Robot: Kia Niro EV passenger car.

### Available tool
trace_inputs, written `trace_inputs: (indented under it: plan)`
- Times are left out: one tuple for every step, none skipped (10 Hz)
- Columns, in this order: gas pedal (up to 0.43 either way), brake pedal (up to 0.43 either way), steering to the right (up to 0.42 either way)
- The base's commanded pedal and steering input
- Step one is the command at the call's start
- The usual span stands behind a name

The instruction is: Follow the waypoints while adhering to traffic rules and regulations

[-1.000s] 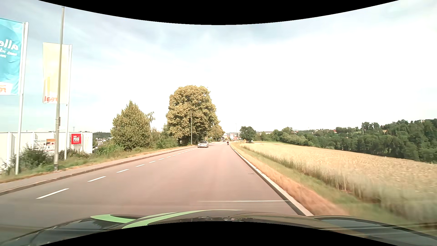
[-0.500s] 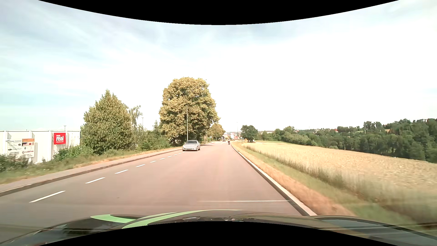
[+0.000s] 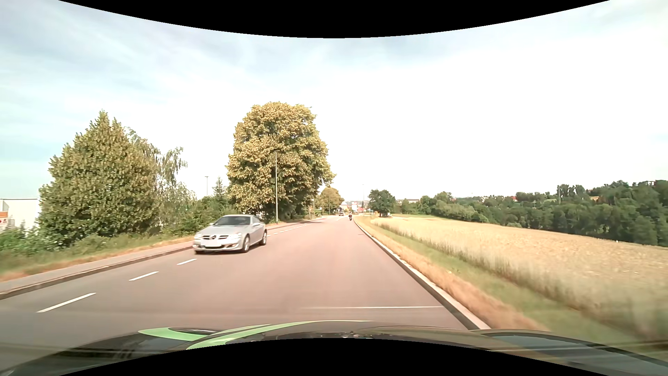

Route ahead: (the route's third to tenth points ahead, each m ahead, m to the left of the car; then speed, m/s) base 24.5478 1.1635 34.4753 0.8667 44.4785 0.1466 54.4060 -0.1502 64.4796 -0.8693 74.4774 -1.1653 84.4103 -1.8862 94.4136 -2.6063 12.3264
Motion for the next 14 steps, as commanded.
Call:
trace_inputs:
  plan:
    - [0.0,0.0,0.005]
    - [0.0,0.0,0.005]
    - [0.0,0.0,0.005]
    - [0.0,0.0,0.005]
    - [0.0,0.0,0.005]
    - [0.0,0.0,0.005]
    - [0.0,0.0,0.005]
    - [0.0,0.0,0.005]
    - [0.0,0.0,0.005]
    - [0.0,0.0,0.005]
    - [0.0,0.0,0.003]
    - [0.0,0.0,0.002]
    - [0.0,0.0,0.002]
    - [0.0,0.0,0.001]
